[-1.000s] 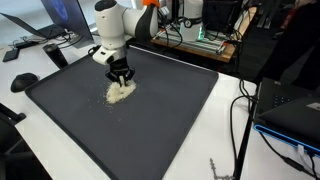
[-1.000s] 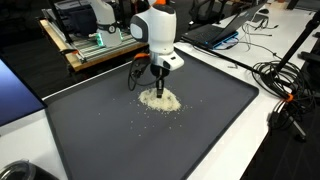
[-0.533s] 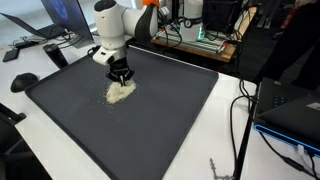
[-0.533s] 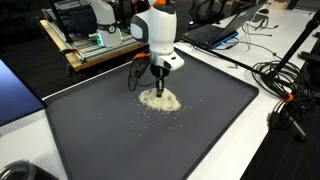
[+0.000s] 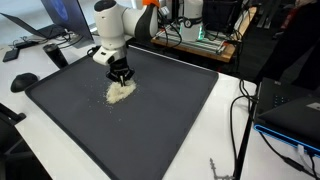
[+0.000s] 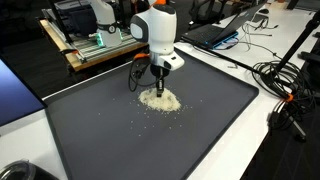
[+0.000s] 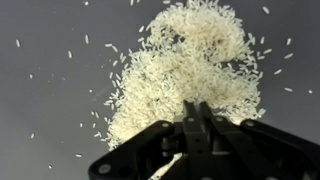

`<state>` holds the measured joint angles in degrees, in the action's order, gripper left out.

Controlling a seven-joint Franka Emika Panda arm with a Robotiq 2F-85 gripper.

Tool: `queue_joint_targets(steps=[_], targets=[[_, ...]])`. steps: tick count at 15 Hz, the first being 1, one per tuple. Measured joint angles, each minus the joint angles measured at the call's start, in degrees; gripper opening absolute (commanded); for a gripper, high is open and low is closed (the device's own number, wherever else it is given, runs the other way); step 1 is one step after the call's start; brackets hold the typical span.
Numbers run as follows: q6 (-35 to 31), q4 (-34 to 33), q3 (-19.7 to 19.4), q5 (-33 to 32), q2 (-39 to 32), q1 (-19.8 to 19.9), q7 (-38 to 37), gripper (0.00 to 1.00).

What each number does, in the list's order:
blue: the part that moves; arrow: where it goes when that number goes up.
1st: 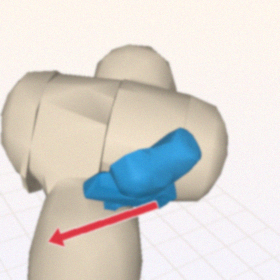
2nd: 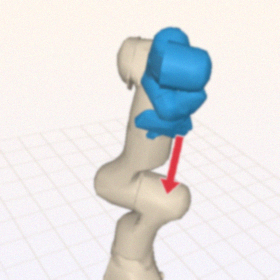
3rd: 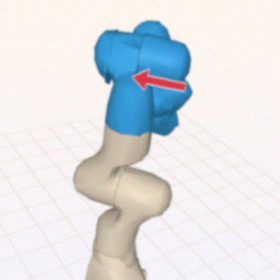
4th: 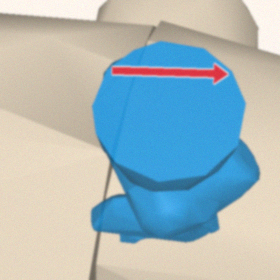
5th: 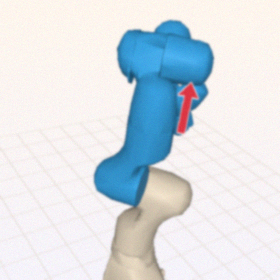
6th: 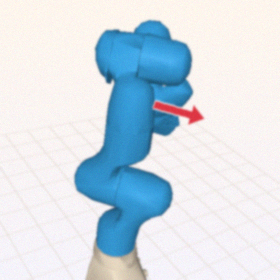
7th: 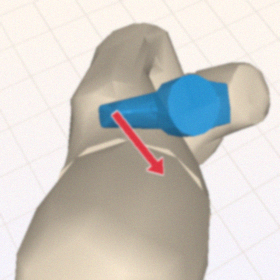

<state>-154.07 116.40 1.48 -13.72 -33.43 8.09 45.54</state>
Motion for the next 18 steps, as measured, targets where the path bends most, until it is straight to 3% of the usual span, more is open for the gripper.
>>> queue_joint_targets(steps=[6, 7, 8, 17, 18], targets=[[0.0, 0.0, 0.0, 0.0, 0.0, 0.0, 0.04, 0.09], [0.0, 0.0, 0.0, 0.0, 0.0, 0.0, 0.04, 0.33], [0.0, 0.0, -0.01, 0.0, 0.0, 0.0, 0.04, 0.34], [-0.04, 0.0, -0.11, -0.01, 0.64, -0.08, 0.04, 0.96], [-0.04, 0.02, -0.18, -0.11, 0.96, -0.18, 0.04, 0.99]])
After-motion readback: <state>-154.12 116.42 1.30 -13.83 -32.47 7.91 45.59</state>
